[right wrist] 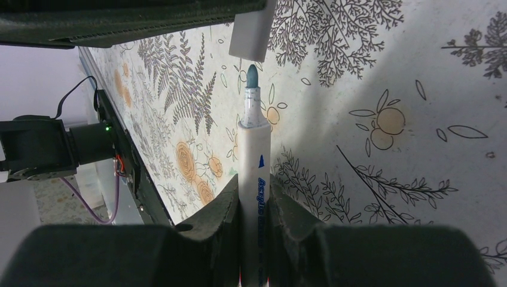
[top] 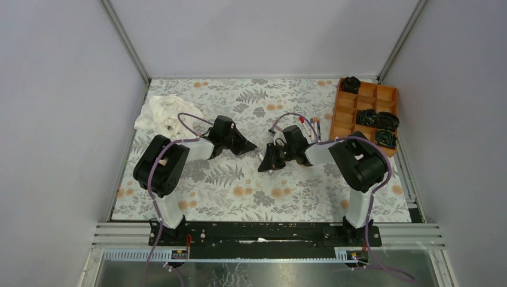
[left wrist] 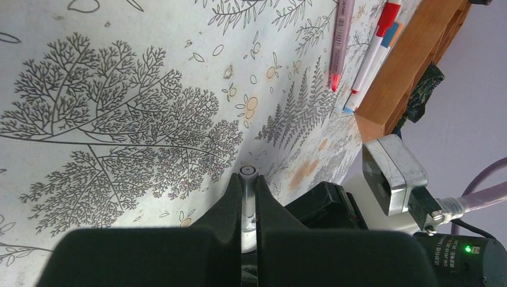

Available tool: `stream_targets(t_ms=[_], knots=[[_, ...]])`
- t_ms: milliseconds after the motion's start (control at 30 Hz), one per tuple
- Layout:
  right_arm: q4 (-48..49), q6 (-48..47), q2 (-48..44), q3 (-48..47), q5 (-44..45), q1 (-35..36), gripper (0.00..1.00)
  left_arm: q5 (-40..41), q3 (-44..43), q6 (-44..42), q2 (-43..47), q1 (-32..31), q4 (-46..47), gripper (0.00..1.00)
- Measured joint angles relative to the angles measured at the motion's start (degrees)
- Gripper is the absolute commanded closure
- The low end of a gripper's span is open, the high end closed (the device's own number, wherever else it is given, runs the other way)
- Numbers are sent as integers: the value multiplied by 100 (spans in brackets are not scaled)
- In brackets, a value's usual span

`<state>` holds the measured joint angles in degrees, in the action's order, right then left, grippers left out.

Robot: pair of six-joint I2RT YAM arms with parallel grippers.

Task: Insert the pens into the pen caps
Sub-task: Insert the pen cap onto the pen.

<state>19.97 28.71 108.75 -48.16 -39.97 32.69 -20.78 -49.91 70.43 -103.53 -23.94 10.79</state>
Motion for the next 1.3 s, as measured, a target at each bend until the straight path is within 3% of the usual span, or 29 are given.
stream_targets(t_ms=[1300], knots=[[-142, 55, 24, -74, 24, 0, 100, -87, 153, 55, 0, -118, 256, 100]])
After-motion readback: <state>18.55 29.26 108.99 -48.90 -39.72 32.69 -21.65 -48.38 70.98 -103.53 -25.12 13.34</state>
